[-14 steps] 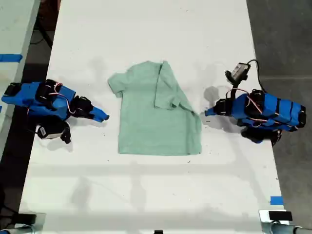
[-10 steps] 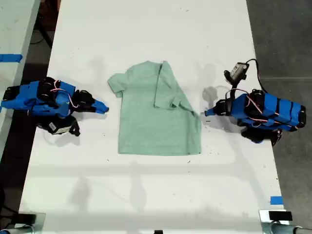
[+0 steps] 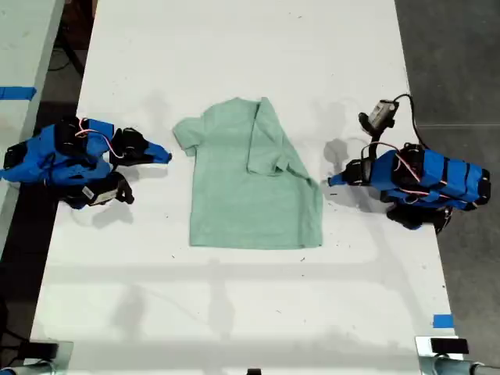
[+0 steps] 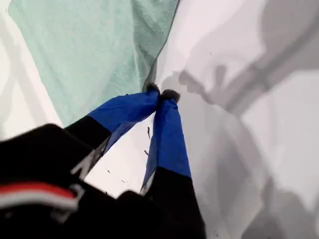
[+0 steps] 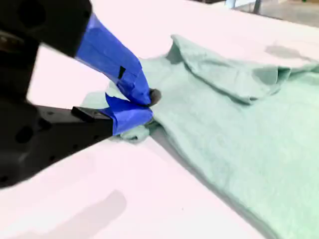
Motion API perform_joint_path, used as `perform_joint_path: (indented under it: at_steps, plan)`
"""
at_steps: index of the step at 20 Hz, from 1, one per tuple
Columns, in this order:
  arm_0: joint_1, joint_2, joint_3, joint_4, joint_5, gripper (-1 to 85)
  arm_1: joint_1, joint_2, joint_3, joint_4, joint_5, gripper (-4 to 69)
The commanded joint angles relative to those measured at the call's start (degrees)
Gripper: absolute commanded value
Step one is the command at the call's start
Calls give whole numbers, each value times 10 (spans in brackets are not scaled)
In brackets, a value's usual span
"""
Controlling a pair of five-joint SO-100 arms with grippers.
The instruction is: Fold t shirt
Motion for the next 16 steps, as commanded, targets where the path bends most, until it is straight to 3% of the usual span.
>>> perform_joint_path:
  at_steps: [1,4,7,12,16]
  plan:
    - [-26,-175,-129,1,8,-1,2,8,45,-9,-7,17]
    - [-91,-508,-348,63,46,91,1,8,45,-9,-8,17]
    - [-218,-704,-488,109,107,195,-2,8,45,-9,-11,17]
    - [-322,-858,-526,59,215,213,-3,9,45,-9,-18,17]
    - [-338,-968,-540,10,239,211,-4,9,45,-9,-16,17]
